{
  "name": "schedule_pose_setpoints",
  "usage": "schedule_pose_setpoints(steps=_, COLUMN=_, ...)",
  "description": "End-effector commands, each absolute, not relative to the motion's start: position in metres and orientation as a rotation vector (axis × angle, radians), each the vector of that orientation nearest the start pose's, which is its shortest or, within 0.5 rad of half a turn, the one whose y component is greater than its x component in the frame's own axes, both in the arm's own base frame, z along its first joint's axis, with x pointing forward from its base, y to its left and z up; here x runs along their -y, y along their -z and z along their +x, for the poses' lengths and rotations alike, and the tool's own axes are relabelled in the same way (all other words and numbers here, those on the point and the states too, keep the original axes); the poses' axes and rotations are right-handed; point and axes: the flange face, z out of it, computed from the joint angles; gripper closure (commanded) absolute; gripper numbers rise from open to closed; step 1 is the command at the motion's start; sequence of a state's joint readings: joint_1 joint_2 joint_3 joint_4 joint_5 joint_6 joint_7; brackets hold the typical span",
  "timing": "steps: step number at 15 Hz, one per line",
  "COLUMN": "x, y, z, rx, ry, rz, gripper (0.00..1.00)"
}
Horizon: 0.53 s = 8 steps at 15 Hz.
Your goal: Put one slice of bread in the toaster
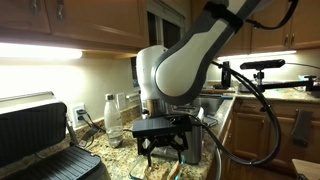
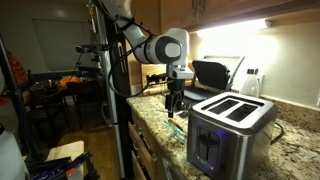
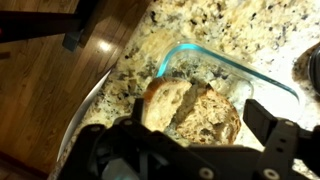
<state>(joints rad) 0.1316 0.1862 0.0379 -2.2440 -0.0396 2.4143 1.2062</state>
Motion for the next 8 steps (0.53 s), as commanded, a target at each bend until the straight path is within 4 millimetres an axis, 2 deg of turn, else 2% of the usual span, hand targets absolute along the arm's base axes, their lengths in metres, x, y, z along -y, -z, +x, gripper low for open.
schedule_pose_setpoints(steps=1, x=-0.091, y=-0.293, z=0.506, rx=-1.588, ry=-0.007, rz=-2.754, gripper=0.0)
schedule_pose_setpoints(steps=8, x=-0.091, y=-0.289, z=0.49, rx=-1.614, ry=-0.026, rz=-2.745, gripper=0.0)
